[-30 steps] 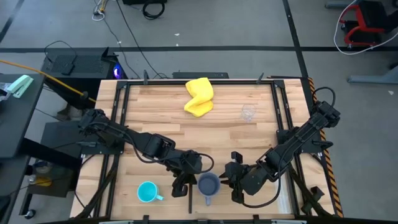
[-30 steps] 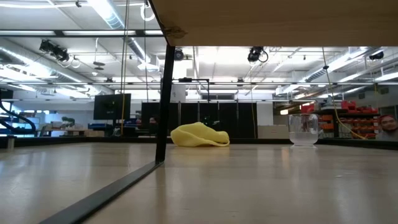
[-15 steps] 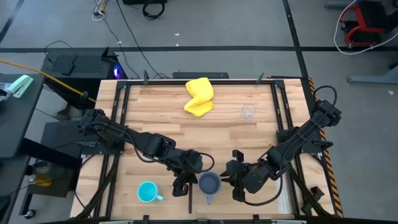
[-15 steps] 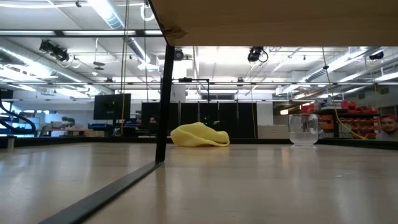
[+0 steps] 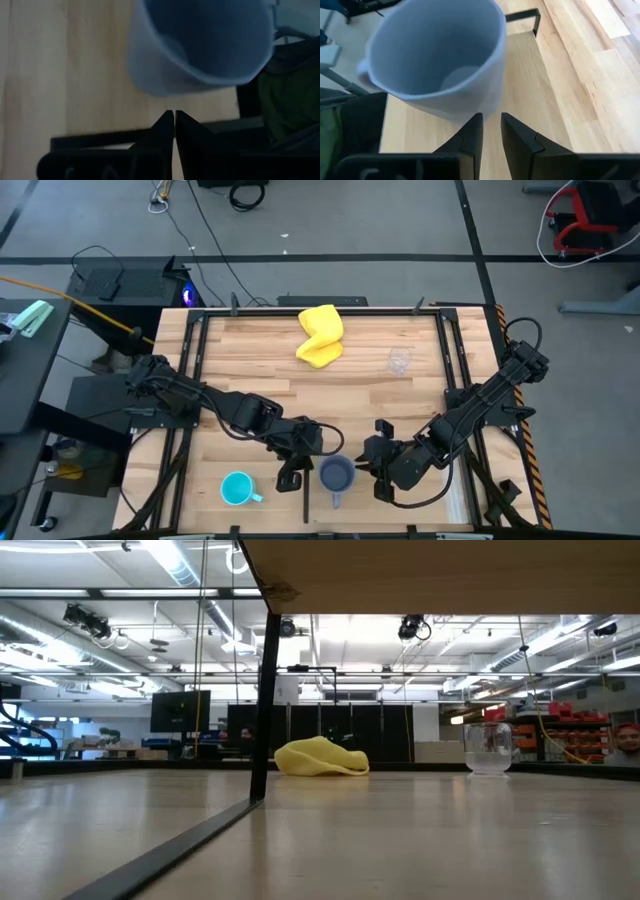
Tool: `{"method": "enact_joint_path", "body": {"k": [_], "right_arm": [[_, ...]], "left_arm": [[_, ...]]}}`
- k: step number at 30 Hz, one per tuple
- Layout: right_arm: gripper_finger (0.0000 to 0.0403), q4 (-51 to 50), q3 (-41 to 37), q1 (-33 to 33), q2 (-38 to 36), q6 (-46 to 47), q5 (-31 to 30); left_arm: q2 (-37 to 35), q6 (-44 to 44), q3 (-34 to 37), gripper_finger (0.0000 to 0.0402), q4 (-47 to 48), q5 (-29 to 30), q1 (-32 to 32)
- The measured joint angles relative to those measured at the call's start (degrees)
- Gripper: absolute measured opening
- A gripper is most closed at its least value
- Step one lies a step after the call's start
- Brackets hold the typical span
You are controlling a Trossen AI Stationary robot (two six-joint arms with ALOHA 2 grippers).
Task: Stack small to large cups/mugs on shelf
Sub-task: Put the light blue mug on the shelf
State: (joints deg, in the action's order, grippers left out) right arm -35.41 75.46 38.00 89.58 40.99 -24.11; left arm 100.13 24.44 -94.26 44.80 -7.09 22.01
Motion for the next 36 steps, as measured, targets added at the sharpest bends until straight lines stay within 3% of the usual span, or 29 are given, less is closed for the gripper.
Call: {"method": "enact_joint_path", "body": {"k": [10, 18, 28, 36], "right_arm": [[0.0076, -3.29, 0.04, 0.03, -0.02, 1.47, 0.18], [0.0076, -11.25, 0.04, 0.1, -0.02, 7.34, 0.21], [0.0076, -28.95, 0.07, 0.98, -0.4, 16.66, -0.38], [0.0076, -31.93, 0.07, 0.01, -4.74, 16.49, -7.94]], "left_arm": [[-3.31, 10.31, -0.02, 0.0025, 21.97, 4.28, -0.86], [-7.19, 31.97, 0.0, 0.0028, 45.41, 15.47, 4.95], [-10.03, 48.82, 2.39, 0.0013, 45.01, 26.05, 17.52], [-16.81, 58.47, 16.26, 0.0022, 45.28, 25.94, 18.59]]}}
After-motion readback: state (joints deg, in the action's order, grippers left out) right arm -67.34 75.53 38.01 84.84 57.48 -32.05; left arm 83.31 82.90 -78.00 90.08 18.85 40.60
